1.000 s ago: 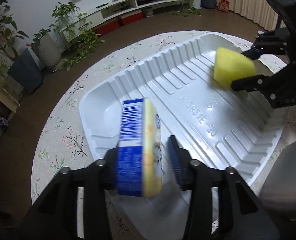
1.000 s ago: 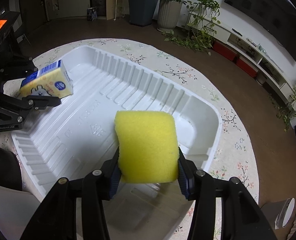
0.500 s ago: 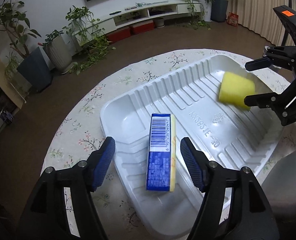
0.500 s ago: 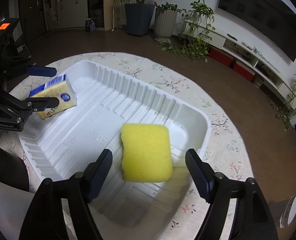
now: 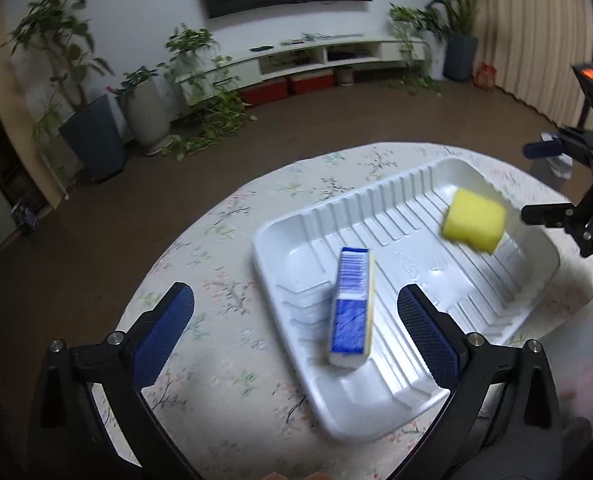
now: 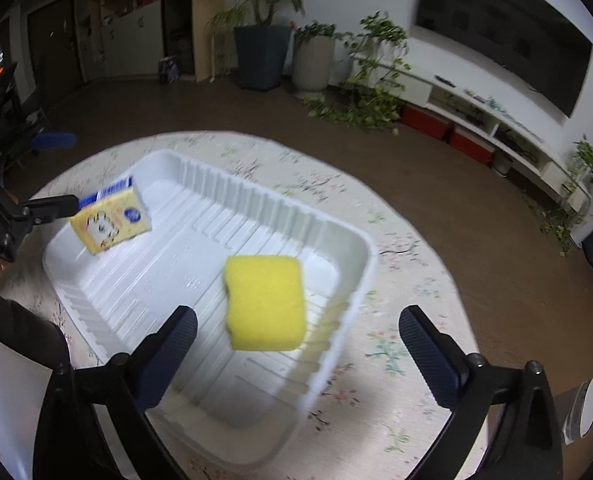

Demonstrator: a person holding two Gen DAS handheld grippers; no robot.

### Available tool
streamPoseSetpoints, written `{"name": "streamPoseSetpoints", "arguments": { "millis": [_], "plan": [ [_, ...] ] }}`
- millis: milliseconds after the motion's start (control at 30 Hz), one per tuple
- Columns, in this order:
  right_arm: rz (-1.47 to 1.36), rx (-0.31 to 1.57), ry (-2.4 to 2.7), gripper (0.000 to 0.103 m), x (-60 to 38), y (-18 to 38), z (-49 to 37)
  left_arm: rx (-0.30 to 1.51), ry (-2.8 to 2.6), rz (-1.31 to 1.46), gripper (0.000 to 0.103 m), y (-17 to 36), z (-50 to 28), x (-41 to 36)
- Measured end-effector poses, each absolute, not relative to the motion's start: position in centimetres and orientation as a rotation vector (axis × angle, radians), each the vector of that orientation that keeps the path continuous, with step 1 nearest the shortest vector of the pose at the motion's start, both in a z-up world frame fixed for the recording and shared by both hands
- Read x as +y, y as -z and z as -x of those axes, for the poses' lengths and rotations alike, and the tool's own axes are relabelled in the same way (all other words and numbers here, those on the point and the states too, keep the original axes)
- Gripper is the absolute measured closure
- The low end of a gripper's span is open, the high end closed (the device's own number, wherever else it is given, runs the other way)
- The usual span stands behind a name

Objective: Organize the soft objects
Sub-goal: 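Withdraw both open tools from the tray back toward the table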

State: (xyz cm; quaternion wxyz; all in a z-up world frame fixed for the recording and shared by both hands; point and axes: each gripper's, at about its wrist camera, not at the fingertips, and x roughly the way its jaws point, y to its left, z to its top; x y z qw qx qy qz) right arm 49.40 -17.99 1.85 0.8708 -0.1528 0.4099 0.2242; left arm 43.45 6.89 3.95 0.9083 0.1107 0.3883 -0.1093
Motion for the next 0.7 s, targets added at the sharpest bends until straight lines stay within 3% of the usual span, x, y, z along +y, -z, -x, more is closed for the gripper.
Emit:
{"name": "streamPoseSetpoints", "arguments": {
  "millis": [467,700],
  "plan": [
    [0.200,0.703,-0.397,0.000,-24.0,-7.9,-43.7,0.563,0.237,-0.017,0.000,-9.4,-34.1,12.2],
    [0.125,0.675,-0.378,0.000,-26.1,-9.5,-40.3,0.585,0.205,0.035,0.000,-9.6,-28.6,13.1]
  ]
}}
